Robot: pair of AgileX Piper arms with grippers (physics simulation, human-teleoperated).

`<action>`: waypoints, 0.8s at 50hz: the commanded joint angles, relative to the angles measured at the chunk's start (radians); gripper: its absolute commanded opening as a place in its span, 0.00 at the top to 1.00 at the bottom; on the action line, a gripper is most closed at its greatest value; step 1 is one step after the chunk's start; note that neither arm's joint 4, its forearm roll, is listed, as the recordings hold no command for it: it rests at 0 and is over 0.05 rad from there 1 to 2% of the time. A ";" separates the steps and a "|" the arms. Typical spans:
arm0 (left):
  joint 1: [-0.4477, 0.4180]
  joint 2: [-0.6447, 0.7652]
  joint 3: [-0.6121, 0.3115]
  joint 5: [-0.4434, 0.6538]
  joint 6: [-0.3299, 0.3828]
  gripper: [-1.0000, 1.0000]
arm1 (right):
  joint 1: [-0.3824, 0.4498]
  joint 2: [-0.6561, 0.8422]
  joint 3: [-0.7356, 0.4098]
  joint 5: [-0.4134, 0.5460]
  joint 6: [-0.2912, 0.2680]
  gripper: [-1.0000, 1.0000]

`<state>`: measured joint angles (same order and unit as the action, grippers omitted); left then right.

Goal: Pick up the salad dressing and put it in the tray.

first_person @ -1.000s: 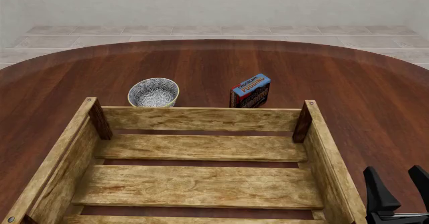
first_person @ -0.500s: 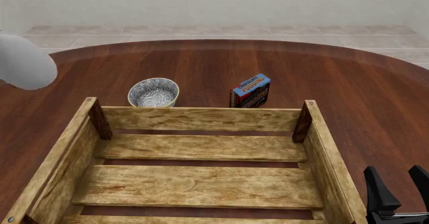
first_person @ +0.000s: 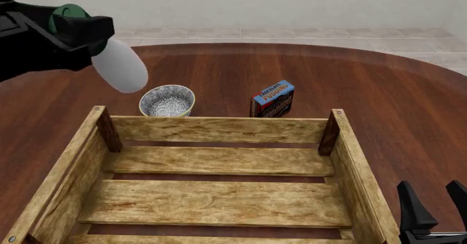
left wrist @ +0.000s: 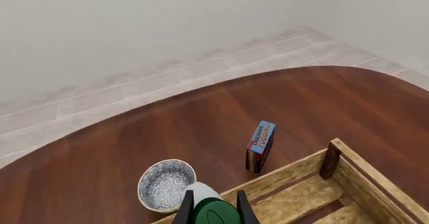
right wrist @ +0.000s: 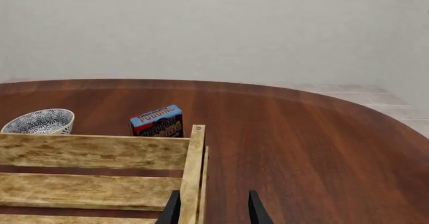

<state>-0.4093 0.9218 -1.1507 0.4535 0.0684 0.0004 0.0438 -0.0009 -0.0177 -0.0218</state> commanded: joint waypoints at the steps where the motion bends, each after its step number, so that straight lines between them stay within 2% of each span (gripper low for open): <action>1: -0.087 0.099 -0.016 -0.051 -0.012 1.00 | -0.002 -0.007 0.000 0.006 -0.001 0.00; 3: -0.114 0.105 -0.016 -0.055 -0.012 1.00 | -0.001 -0.007 0.000 0.006 -0.001 0.00; 4: -0.103 0.119 -0.014 -0.058 -0.061 1.00 | -0.002 -0.004 0.000 0.004 -0.002 0.00; 8: -0.144 0.130 0.013 -0.089 -0.057 1.00 | -0.001 -0.005 0.000 0.005 -0.002 0.00; 9: -0.154 0.143 0.018 -0.093 -0.088 1.00 | 0.000 -0.006 0.000 0.005 -0.004 0.00; 11: -0.175 0.160 0.033 -0.109 -0.067 1.00 | 0.001 -0.006 0.000 0.005 -0.006 0.00; 15: -0.189 0.193 0.060 -0.138 -0.074 1.00 | 0.000 0.001 0.000 0.000 -0.005 0.00; 20: -0.209 0.230 0.087 -0.167 -0.110 1.00 | -0.001 0.002 0.000 0.000 -0.004 0.00; 34: -0.238 0.318 0.125 -0.212 -0.111 1.00 | -0.005 0.008 0.000 -0.006 0.002 0.00; 36: -0.254 0.337 0.129 -0.213 -0.146 1.00 | -0.008 0.013 0.000 -0.011 0.004 0.00; 40: -0.256 0.354 0.153 -0.235 -0.143 1.00 | -0.012 0.012 0.000 -0.009 0.007 0.00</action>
<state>-0.6392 1.2218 -1.0284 0.2590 -0.0645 -0.0052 0.0515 -0.0009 -0.0236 -0.0202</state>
